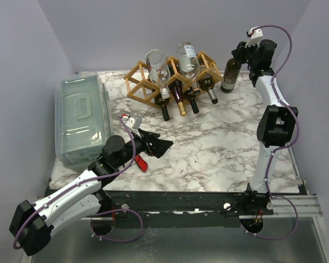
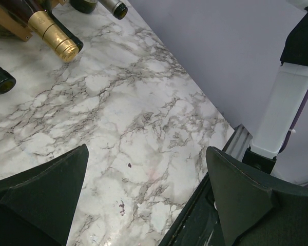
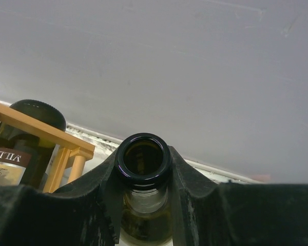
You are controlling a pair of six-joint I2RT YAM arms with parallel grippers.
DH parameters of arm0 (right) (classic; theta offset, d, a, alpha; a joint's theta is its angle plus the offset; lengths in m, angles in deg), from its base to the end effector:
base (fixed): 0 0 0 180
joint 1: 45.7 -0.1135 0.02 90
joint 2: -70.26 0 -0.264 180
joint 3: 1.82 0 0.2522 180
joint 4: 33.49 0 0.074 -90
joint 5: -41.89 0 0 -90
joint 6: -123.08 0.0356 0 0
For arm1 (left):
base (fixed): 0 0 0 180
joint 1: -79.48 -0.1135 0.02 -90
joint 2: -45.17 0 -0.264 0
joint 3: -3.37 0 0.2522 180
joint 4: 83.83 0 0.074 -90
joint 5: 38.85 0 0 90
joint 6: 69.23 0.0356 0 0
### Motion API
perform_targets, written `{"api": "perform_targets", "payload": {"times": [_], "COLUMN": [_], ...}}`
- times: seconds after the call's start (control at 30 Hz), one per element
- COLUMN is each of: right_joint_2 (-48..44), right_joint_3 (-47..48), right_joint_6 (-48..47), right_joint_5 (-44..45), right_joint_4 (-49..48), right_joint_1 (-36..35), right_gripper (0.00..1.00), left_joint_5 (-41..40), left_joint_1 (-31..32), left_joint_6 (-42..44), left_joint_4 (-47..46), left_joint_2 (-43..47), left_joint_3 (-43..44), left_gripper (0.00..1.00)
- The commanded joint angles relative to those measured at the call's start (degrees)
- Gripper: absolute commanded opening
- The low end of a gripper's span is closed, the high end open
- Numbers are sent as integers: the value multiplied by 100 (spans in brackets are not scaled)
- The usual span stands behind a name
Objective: Take the wine bottle off the wine rack
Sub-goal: Place the wine bottle at the center of the board.
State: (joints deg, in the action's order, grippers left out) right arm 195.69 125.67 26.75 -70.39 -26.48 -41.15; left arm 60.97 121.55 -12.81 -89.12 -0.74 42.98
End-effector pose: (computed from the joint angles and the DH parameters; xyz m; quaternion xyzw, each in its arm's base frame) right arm 0.5310 -0.0287 0.3285 -0.1418 0.7210 0.0789 0.6737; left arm 0.1415 -0.1359 0.2735 0.1124 0.7043 -0.4764 0.5141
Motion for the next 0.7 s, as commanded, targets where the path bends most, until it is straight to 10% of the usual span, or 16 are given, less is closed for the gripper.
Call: {"api": "perform_targets", "payload": {"times": [0.0,0.67], "right_joint_2": [2,-643], "right_joint_3": [183,-292], "right_joint_6": [-148,-236], "right_joint_5": [83,237], "right_joint_4": [-424,-471], "right_joint_1": [-26,-32], "right_gripper": [27,89], "left_joint_5": [28,160], "left_joint_1": [-30,-40], "left_joint_6": [-6,-284], "left_joint_4": [57,170], "left_joint_2": [40,385], "left_joint_3": [156,81], "left_gripper": [99,99]}}
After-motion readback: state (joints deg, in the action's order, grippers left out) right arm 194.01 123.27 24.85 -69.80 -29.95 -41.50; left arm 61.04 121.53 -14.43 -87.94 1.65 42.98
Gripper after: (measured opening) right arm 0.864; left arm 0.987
